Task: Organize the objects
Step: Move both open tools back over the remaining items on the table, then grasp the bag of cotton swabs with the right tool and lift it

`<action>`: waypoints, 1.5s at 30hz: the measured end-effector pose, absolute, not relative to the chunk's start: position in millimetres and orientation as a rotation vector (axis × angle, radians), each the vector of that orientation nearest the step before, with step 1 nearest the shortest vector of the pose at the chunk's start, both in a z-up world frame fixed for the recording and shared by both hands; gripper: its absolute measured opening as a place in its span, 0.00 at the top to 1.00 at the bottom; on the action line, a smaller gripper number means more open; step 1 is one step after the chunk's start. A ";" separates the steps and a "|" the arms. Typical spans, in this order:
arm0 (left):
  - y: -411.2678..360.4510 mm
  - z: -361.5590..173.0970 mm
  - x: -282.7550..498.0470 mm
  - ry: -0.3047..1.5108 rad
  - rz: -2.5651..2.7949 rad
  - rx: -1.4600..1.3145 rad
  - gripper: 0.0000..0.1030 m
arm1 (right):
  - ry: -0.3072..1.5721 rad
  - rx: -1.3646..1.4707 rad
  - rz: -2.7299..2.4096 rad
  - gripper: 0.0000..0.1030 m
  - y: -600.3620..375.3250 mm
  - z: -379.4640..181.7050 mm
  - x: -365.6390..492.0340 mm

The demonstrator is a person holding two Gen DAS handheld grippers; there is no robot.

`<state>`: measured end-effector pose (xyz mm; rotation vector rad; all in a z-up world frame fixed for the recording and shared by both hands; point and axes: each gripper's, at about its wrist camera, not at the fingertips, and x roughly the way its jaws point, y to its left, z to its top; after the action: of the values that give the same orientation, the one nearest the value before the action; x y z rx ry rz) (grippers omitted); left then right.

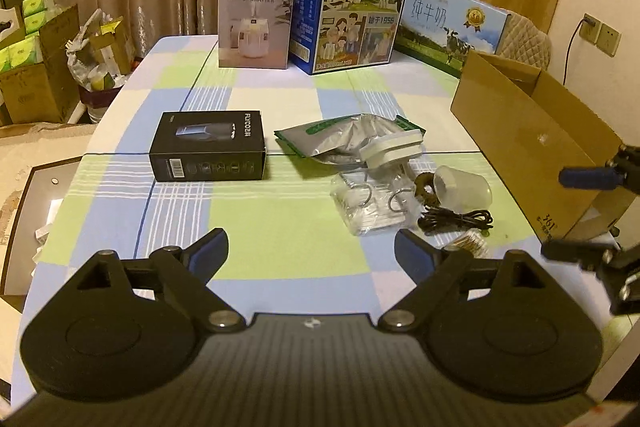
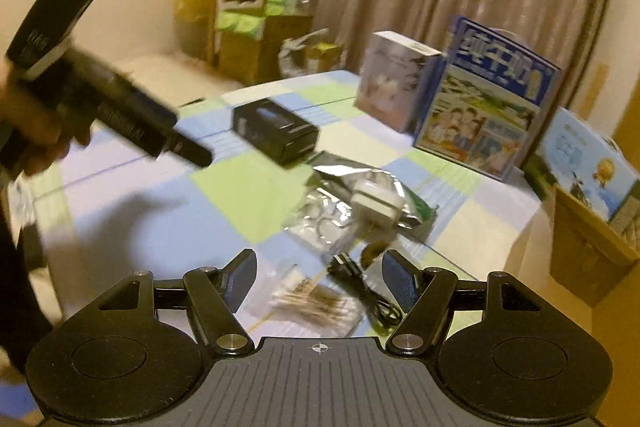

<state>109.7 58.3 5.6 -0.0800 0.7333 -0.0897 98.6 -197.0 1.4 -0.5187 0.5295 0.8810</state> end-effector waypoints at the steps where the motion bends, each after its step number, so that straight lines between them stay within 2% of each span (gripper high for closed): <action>1: 61.2 6.8 108.8 0.726 -0.095 -0.084 0.14 | 0.534 -0.535 0.897 0.35 -196.6 -0.3 97.9; 6: 68.0 10.4 113.8 0.705 -0.104 -0.089 0.12 | 0.572 -0.613 0.912 0.35 -191.7 -21.3 100.9; 14: 58.9 -4.1 136.7 0.738 -0.145 -0.038 0.11 | 0.530 -0.840 0.942 0.35 -178.9 -72.1 112.3; 20: 52.4 -19.4 158.6 0.780 -0.165 -0.021 0.11 | 0.492 -0.907 0.966 0.35 -164.8 -83.8 138.8; 26: 48.2 -25.6 173.4 0.815 -0.180 -0.031 0.11 | 0.601 -0.912 1.018 0.35 -152.4 -94.3 164.1; 29: 47.9 -26.1 176.6 0.818 -0.185 -0.034 0.11 | 0.668 -0.820 1.022 0.36 -154.2 -92.8 176.3; 31: 48.3 -27.4 179.3 0.825 -0.181 -0.041 0.11 | 0.705 -0.775 1.025 0.39 -155.6 -91.8 181.1; 35: 45.8 -27.5 182.8 0.831 -0.185 -0.052 0.11 | 0.745 -0.731 1.042 0.57 -155.9 -89.4 179.4; 37: 42.7 -27.3 183.9 0.830 -0.191 -0.052 0.11 | 0.779 -0.691 1.029 0.62 -155.8 -88.2 178.8; 38: 40.7 -27.5 184.1 0.831 -0.196 -0.051 0.11 | 0.798 -0.666 1.015 0.67 -156.3 -87.1 179.1; 39: 39.2 -28.0 184.3 0.833 -0.199 -0.049 0.11 | 0.821 -0.631 1.000 0.75 -157.4 -85.4 180.8; 40: 38.0 -28.6 184.4 0.835 -0.201 -0.046 0.11 | 0.845 -0.581 0.988 0.79 -159.9 -82.5 182.8; 45: 38.6 -31.5 184.5 0.844 -0.192 -0.051 0.11 | 0.860 -0.424 0.872 0.81 -180.9 -62.5 188.1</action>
<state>184.5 38.6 -31.5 -0.0511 0.8438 -0.1916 188.1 -180.9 -62.5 -0.4237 0.8599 0.8719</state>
